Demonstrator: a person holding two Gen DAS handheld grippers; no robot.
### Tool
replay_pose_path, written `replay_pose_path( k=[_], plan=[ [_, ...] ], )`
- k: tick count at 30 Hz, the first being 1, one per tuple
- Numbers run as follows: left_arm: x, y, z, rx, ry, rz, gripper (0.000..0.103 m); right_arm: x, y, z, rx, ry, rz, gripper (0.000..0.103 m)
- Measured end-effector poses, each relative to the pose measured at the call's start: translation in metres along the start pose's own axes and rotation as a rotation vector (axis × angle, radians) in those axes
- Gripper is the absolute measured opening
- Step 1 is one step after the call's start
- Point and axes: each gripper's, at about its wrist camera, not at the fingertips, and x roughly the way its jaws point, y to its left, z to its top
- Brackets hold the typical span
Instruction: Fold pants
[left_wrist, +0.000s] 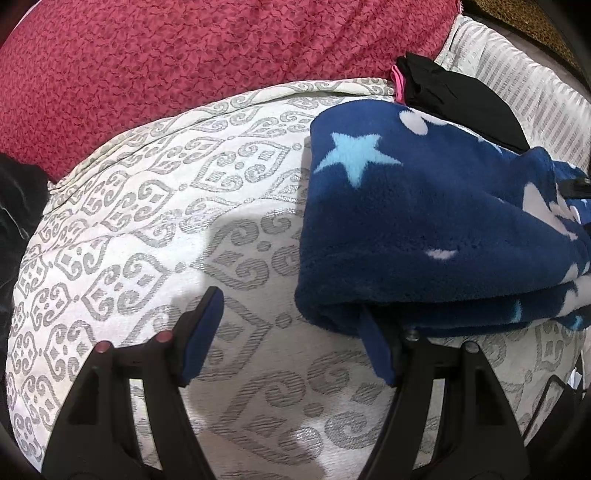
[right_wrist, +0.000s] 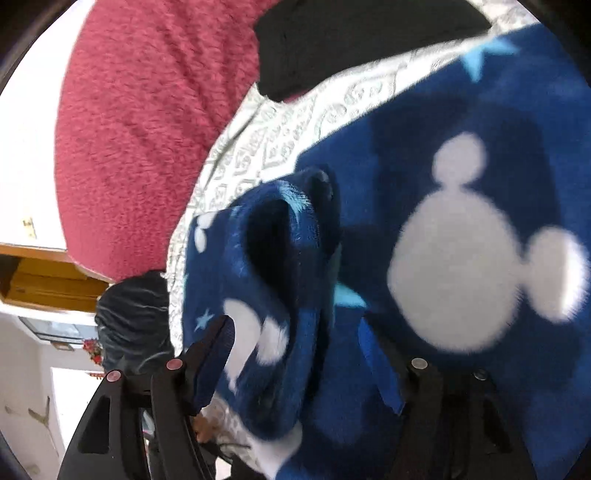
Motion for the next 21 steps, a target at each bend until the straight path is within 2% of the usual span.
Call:
replay_pose_path(
  k=[5,7,10,12,13,15,17,21],
  plan=[
    [0.0,0.002,0.001,-0.005,0.006,-0.008,0.073,0.014,0.028,0.007,-0.088,0.009,0.023,0.072],
    [0.0,0.002,0.001,0.0,0.002,-0.005,0.073,0.012,0.031,0.011,-0.091,-0.004,-0.008,0.072],
    [0.0,0.002,0.001,0.0,0.002,-0.007,0.073,-0.01,0.024,0.015,-0.085,-0.095,-0.094,0.072],
    [0.0,0.002,0.001,-0.004,0.003,-0.009,0.073,-0.027,0.016,0.015,-0.069,-0.16,-0.11,0.072],
    [0.0,0.001,0.0,-0.005,0.003,-0.01,0.073,-0.038,0.013,0.015,-0.057,-0.19,-0.089,0.072],
    [0.0,0.001,0.0,-0.007,0.003,-0.01,0.073,-0.043,0.013,0.019,-0.05,-0.189,-0.023,0.071],
    [0.0,0.001,0.0,-0.005,0.003,-0.01,0.073,-0.042,0.015,0.024,-0.042,-0.154,0.034,0.068],
    [0.0,0.001,0.0,-0.003,0.005,-0.006,0.073,-0.016,0.02,0.037,-0.014,-0.087,0.069,0.067]
  ],
)
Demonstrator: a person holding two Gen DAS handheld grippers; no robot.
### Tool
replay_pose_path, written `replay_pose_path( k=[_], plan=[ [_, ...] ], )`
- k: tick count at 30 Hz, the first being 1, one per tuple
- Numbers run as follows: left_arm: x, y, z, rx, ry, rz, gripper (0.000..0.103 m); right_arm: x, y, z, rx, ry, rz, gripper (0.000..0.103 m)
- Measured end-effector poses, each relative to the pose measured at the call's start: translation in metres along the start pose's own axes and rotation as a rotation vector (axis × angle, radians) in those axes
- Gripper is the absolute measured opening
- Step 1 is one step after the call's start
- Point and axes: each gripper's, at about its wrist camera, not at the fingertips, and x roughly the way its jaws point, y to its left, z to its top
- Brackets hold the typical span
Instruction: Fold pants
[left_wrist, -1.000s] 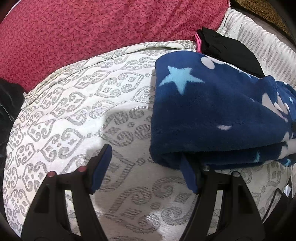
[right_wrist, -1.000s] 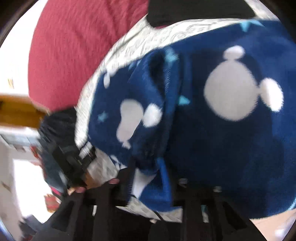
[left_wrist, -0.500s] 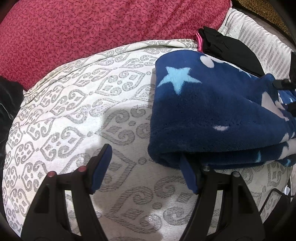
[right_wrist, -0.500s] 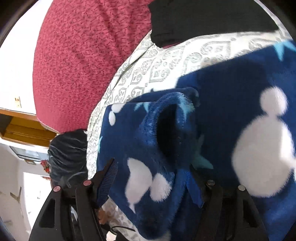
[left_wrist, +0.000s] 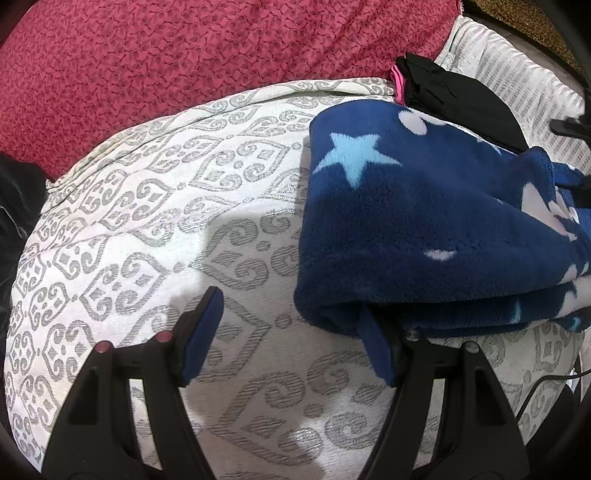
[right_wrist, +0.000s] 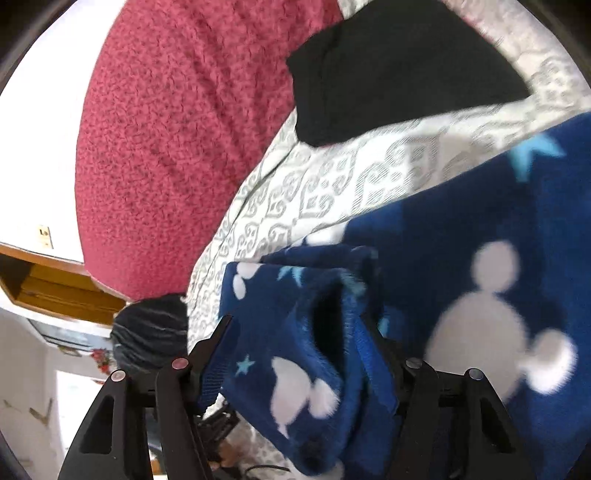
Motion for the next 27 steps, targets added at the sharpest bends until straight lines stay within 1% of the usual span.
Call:
replay_pose_path(
  k=[1,2,3,4,5,7,9,10,11,12,13,14,15,16,17,18,19,20,24,25,27],
  plan=[
    [0.0,0.0,0.0,0.0,0.001,0.0,0.073,0.008,0.001,0.003,0.011,0.01,0.006,0.063],
    [0.0,0.0,0.0,0.0,0.002,0.001,0.073,0.018,0.002,0.008,0.029,0.02,0.021,0.056],
    [0.0,0.0,0.001,0.001,0.003,0.001,0.073,0.023,0.002,0.011,0.039,0.027,0.032,0.028],
    [0.0,0.0,0.001,0.001,0.004,0.002,0.073,0.03,0.002,0.017,0.055,0.036,0.035,0.004],
    [0.0,-0.001,0.001,0.002,0.003,0.003,0.073,0.029,0.002,0.02,0.069,0.018,0.031,0.004],
    [-0.001,-0.001,0.001,0.003,0.0,0.002,0.073,0.01,0.007,0.021,0.055,-0.099,0.036,0.004],
    [-0.001,0.0,0.001,0.002,-0.001,-0.003,0.073,-0.009,0.009,0.019,0.033,-0.159,0.05,0.004],
    [0.0,0.0,0.001,-0.001,0.0,-0.005,0.073,-0.014,0.009,0.018,0.023,-0.159,0.048,0.006],
    [0.0,0.0,0.001,-0.003,0.002,-0.005,0.073,-0.015,0.007,0.018,0.009,-0.13,0.032,0.007],
    [0.001,0.0,0.001,-0.005,0.003,-0.002,0.073,-0.013,0.005,0.018,-0.001,-0.087,-0.007,0.009],
    [0.001,0.0,0.001,-0.006,0.003,0.0,0.073,-0.011,0.001,0.017,0.002,-0.058,-0.059,0.016],
    [0.001,0.0,0.001,-0.008,0.003,-0.001,0.073,-0.011,-0.004,0.015,0.021,-0.05,-0.118,0.02],
    [0.001,0.001,0.0,-0.01,0.003,-0.002,0.073,-0.014,-0.01,0.013,0.045,-0.056,-0.15,0.03],
    [0.001,0.001,0.0,-0.011,0.004,-0.003,0.073,-0.017,-0.015,0.011,0.062,-0.064,-0.142,0.037],
    [0.0,0.001,0.0,-0.01,0.004,-0.003,0.073,-0.021,-0.021,0.008,0.085,-0.075,-0.116,0.042],
    [0.0,0.001,0.001,-0.006,0.005,-0.001,0.073,-0.023,-0.026,0.005,0.106,-0.079,-0.092,0.053],
    [0.0,0.001,0.001,-0.003,0.005,0.0,0.073,-0.024,-0.031,0.0,0.129,-0.073,-0.066,0.057],
    [0.0,0.0,0.001,-0.002,0.005,0.001,0.073,-0.021,-0.035,-0.004,0.137,-0.053,-0.047,0.061],
    [0.001,0.0,0.001,-0.007,0.007,0.006,0.073,0.01,-0.038,-0.02,0.113,0.118,0.023,0.062],
    [0.001,-0.001,0.0,-0.006,0.007,0.007,0.073,0.021,-0.035,-0.022,0.097,0.157,0.032,0.066],
    [0.001,0.0,0.0,-0.006,0.008,0.008,0.073,0.044,-0.025,-0.026,0.045,0.222,0.002,0.072]
  ],
)
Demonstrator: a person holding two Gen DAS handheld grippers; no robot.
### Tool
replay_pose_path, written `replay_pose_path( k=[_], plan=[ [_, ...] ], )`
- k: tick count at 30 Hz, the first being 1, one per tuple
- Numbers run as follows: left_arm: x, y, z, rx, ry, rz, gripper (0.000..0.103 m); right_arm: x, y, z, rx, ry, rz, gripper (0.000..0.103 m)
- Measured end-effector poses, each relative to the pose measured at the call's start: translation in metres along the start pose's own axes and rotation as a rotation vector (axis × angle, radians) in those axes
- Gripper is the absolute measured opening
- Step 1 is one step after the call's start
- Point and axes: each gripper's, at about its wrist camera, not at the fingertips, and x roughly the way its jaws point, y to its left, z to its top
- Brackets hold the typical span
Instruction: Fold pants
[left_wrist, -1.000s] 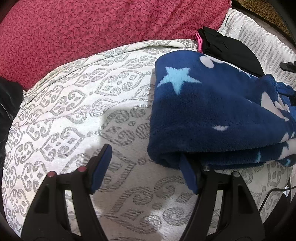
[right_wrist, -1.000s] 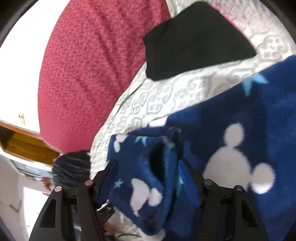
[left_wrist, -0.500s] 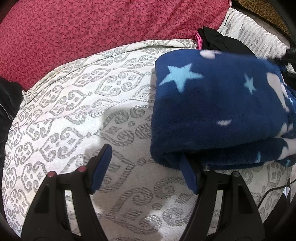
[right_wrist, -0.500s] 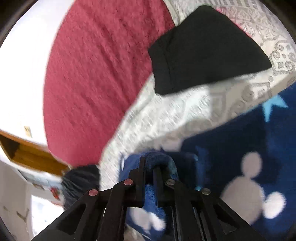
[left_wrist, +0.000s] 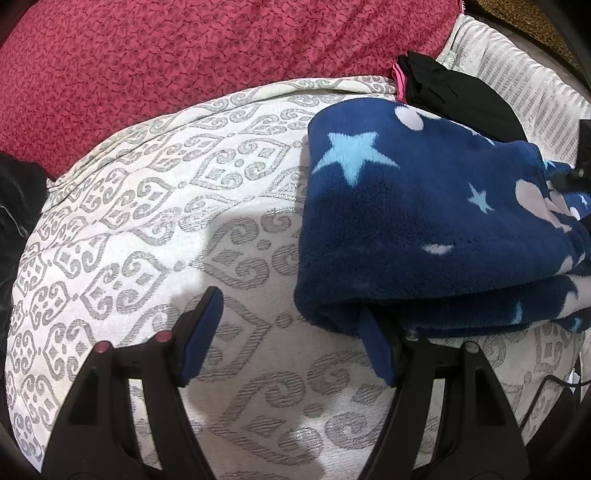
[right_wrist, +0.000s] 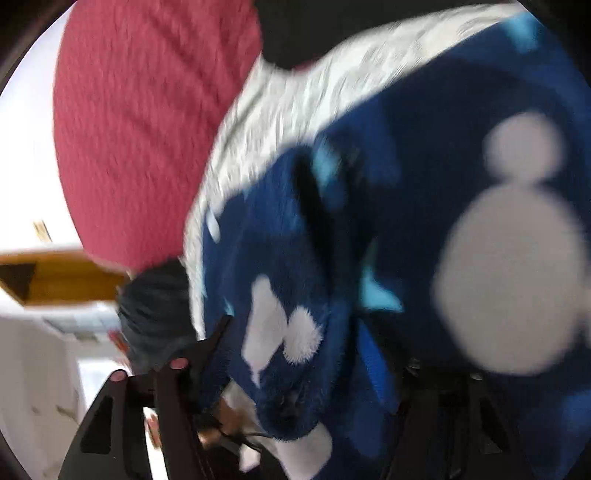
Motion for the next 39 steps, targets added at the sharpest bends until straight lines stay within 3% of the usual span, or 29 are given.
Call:
replay_pose_path(
  k=[2,3,4,6,10,11,13,15,18,22,26,30,35,39],
  plan=[
    [0.001,0.0,0.0,-0.005,0.002,-0.003,0.073,0.013,0.012,0.003,-0.05,-0.002,-0.029,0.076],
    [0.001,0.001,0.001,-0.007,0.003,-0.005,0.073,0.016,0.017,0.005,-0.061,-0.01,-0.033,0.069],
    [0.002,0.001,0.001,-0.008,0.004,-0.005,0.073,0.017,0.023,0.006,-0.065,-0.031,-0.044,0.021],
    [0.002,0.002,0.001,-0.009,0.002,-0.005,0.073,0.012,0.033,0.006,-0.085,-0.065,-0.085,0.013],
    [-0.001,0.001,0.0,0.002,-0.006,-0.02,0.074,-0.021,0.052,-0.008,-0.21,-0.178,-0.239,0.014],
    [-0.002,-0.001,0.0,0.007,-0.007,-0.02,0.074,-0.021,0.051,-0.008,-0.255,-0.168,-0.273,0.015],
    [-0.001,-0.004,-0.001,0.016,-0.008,-0.002,0.074,-0.014,0.04,-0.01,-0.291,-0.124,-0.302,0.027],
    [-0.002,-0.003,-0.002,0.013,-0.008,0.002,0.074,-0.002,0.025,-0.013,-0.248,-0.082,-0.331,0.036],
    [-0.003,0.0,-0.003,0.009,0.003,0.0,0.074,-0.018,0.016,-0.023,-0.209,-0.097,-0.274,0.046],
    [-0.01,0.0,-0.003,0.019,0.004,0.015,0.074,-0.077,-0.003,-0.039,-0.13,-0.254,-0.277,0.06],
    [-0.019,-0.001,-0.006,0.01,0.02,0.012,0.074,-0.147,-0.042,-0.064,0.01,-0.394,-0.313,0.061],
    [-0.049,-0.009,-0.003,0.019,-0.033,-0.017,0.074,-0.198,-0.078,-0.098,0.112,-0.508,-0.355,0.061],
    [-0.073,-0.048,0.02,0.095,-0.108,-0.077,0.074,-0.226,-0.114,-0.123,0.207,-0.585,-0.279,0.061],
    [-0.07,-0.105,0.042,0.196,-0.142,-0.121,0.074,-0.225,-0.127,-0.124,0.251,-0.587,-0.241,0.061]
  ],
)
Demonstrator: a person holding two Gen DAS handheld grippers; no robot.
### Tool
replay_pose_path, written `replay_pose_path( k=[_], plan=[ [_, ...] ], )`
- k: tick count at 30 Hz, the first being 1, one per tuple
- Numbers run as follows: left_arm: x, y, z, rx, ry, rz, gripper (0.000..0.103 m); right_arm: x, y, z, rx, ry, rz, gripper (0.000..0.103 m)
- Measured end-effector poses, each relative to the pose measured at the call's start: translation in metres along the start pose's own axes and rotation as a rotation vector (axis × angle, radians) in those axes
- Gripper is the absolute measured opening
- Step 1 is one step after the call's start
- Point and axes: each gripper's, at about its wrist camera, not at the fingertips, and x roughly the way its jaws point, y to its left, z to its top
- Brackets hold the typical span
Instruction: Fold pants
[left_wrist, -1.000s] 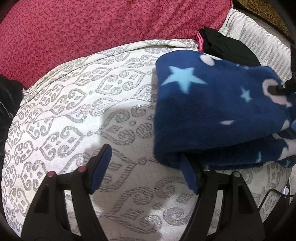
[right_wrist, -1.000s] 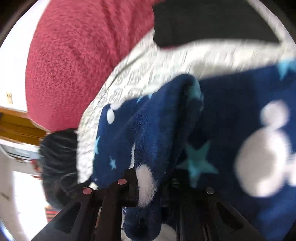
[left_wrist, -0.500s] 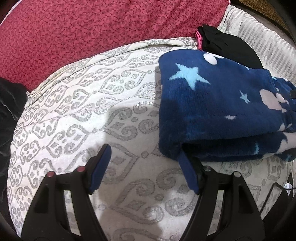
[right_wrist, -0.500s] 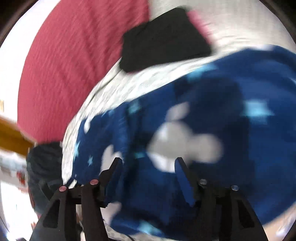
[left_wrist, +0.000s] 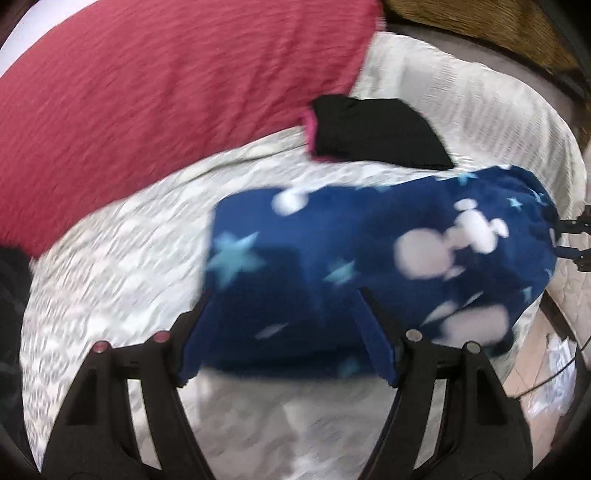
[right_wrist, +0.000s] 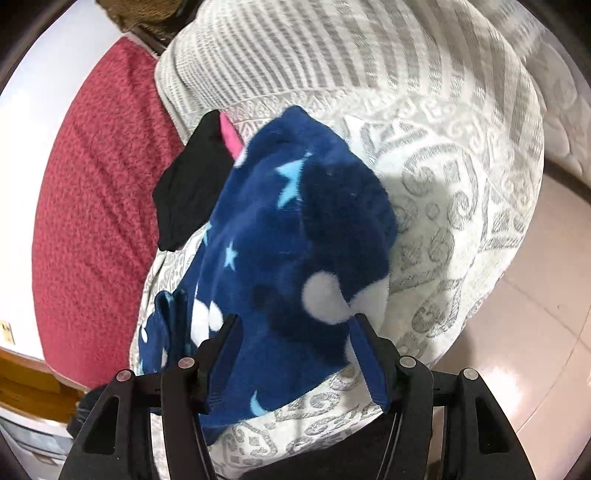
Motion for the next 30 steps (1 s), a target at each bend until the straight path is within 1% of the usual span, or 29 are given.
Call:
replay_pose_path(
  k=[1,4,7,8,9,10,11,12,14,15,16,17,18,19,20,21,23,25,26,27,29,30],
  plan=[
    [0.005,-0.011,0.006,0.015,0.001,-0.016,0.074,0.001,0.002,0.0,0.008,-0.001,0.007,0.061],
    [0.017,-0.046,0.021,0.051,0.006,-0.101,0.074,-0.004,-0.001,0.003,0.031,-0.031,0.013,0.061],
    [0.031,-0.077,0.028,0.103,0.028,-0.16,0.074,-0.018,-0.005,0.009,0.01,-0.111,-0.043,0.062],
    [0.039,-0.084,0.028,0.116,0.047,-0.167,0.074,-0.02,-0.006,0.012,0.002,-0.134,-0.07,0.065],
    [0.047,-0.091,0.027,0.122,0.074,-0.173,0.074,-0.02,-0.007,0.015,-0.001,-0.143,-0.077,0.071],
    [0.055,-0.095,0.025,0.123,0.096,-0.18,0.074,-0.018,-0.009,0.018,-0.001,-0.145,-0.061,0.075],
    [0.062,-0.098,0.023,0.118,0.12,-0.187,0.074,-0.011,-0.01,0.023,-0.001,-0.133,-0.024,0.075],
    [0.068,-0.098,0.021,0.104,0.143,-0.197,0.074,-0.005,-0.01,0.027,0.005,-0.119,-0.011,0.075],
    [0.072,-0.095,0.018,0.067,0.149,-0.215,0.074,0.012,-0.008,0.035,0.025,-0.093,-0.027,0.075],
    [0.071,-0.094,0.018,0.057,0.15,-0.224,0.074,0.018,-0.006,0.037,0.022,-0.088,-0.047,0.069],
    [0.071,-0.093,0.018,0.055,0.153,-0.229,0.074,0.021,-0.004,0.037,0.02,-0.093,-0.069,0.051],
    [0.07,-0.093,0.019,0.053,0.154,-0.233,0.074,0.02,0.0,0.038,0.013,-0.116,-0.12,0.04],
    [0.07,-0.092,0.019,0.05,0.155,-0.239,0.074,0.019,0.004,0.038,0.004,-0.122,-0.114,0.023],
    [0.07,-0.091,0.02,0.046,0.156,-0.242,0.074,0.016,0.007,0.039,-0.001,-0.12,-0.077,0.022],
    [0.07,-0.091,0.02,0.041,0.156,-0.244,0.074,0.011,0.014,0.039,-0.013,-0.14,-0.078,0.022],
    [0.07,-0.09,0.02,0.036,0.155,-0.245,0.074,0.006,0.027,0.038,-0.058,-0.164,-0.096,0.022],
    [0.068,-0.087,0.02,0.027,0.154,-0.252,0.074,-0.004,0.054,0.032,-0.152,-0.202,-0.103,0.022],
    [0.063,-0.08,0.021,0.004,0.151,-0.265,0.074,-0.012,0.09,0.024,-0.253,-0.228,-0.091,0.022],
    [0.057,-0.072,0.022,-0.019,0.145,-0.27,0.074,-0.016,0.116,0.016,-0.325,-0.244,-0.075,0.022],
    [0.052,-0.064,0.021,-0.039,0.136,-0.27,0.074,-0.019,0.133,0.009,-0.373,-0.254,-0.067,0.022],
    [0.041,-0.042,0.02,-0.095,0.111,-0.272,0.074,-0.019,0.185,-0.018,-0.527,-0.274,-0.038,0.022],
    [0.034,-0.025,0.018,-0.139,0.098,-0.266,0.074,-0.018,0.202,-0.031,-0.586,-0.271,-0.025,0.022]
  ],
)
